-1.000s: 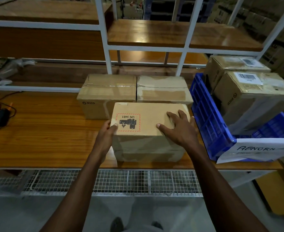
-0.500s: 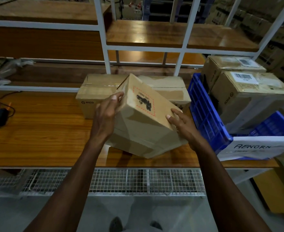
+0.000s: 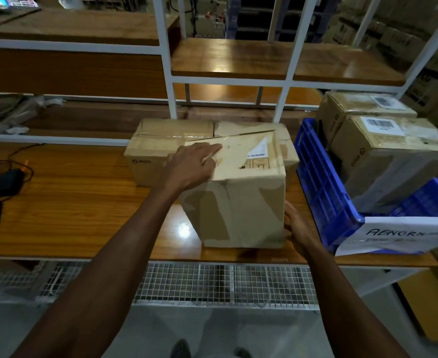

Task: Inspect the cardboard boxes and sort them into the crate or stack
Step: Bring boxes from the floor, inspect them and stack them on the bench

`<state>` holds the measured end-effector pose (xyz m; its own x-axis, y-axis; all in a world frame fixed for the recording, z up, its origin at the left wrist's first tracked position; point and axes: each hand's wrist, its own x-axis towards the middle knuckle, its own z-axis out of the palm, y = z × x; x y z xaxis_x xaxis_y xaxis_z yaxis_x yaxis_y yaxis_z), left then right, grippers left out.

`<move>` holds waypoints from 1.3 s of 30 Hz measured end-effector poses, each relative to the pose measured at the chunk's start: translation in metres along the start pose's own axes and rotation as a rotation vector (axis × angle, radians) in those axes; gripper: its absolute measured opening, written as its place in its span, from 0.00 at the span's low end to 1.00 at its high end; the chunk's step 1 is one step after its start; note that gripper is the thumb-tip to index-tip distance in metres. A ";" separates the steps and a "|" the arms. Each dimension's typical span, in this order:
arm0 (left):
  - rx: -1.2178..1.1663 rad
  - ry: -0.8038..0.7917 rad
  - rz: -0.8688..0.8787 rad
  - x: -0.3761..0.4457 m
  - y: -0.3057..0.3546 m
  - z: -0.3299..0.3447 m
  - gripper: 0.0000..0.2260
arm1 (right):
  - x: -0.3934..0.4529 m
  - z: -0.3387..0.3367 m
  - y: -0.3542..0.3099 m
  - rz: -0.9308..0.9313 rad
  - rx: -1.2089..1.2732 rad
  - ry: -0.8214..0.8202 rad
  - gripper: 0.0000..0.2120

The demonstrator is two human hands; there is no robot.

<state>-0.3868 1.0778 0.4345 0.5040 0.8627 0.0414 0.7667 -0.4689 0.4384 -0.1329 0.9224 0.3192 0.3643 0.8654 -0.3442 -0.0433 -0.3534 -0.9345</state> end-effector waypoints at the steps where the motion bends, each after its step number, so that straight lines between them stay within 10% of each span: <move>1: 0.040 0.013 0.012 0.002 0.003 0.002 0.23 | 0.001 -0.004 -0.001 0.003 -0.009 0.010 0.16; 11: 0.158 0.027 0.091 0.011 0.043 0.028 0.23 | -0.018 -0.013 -0.111 -0.482 -0.163 0.223 0.14; 17: 0.139 0.008 0.090 0.010 0.039 0.031 0.27 | -0.018 0.011 -0.119 -0.420 -1.016 0.233 0.22; 27: -0.035 0.041 0.121 0.011 0.031 0.039 0.21 | -0.010 0.012 -0.112 -0.448 -1.101 0.190 0.23; 35: -0.708 0.150 0.175 -0.004 0.008 0.045 0.16 | -0.012 0.018 -0.117 -0.423 -1.120 0.187 0.21; 39: -1.109 0.382 -0.109 -0.023 -0.010 0.068 0.15 | -0.015 0.018 -0.122 -0.407 -1.113 0.188 0.23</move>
<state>-0.3793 1.0501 0.3684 0.1611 0.9771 0.1390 -0.0614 -0.1306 0.9895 -0.1502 0.9591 0.4366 0.2984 0.9523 0.0635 0.9009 -0.2591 -0.3483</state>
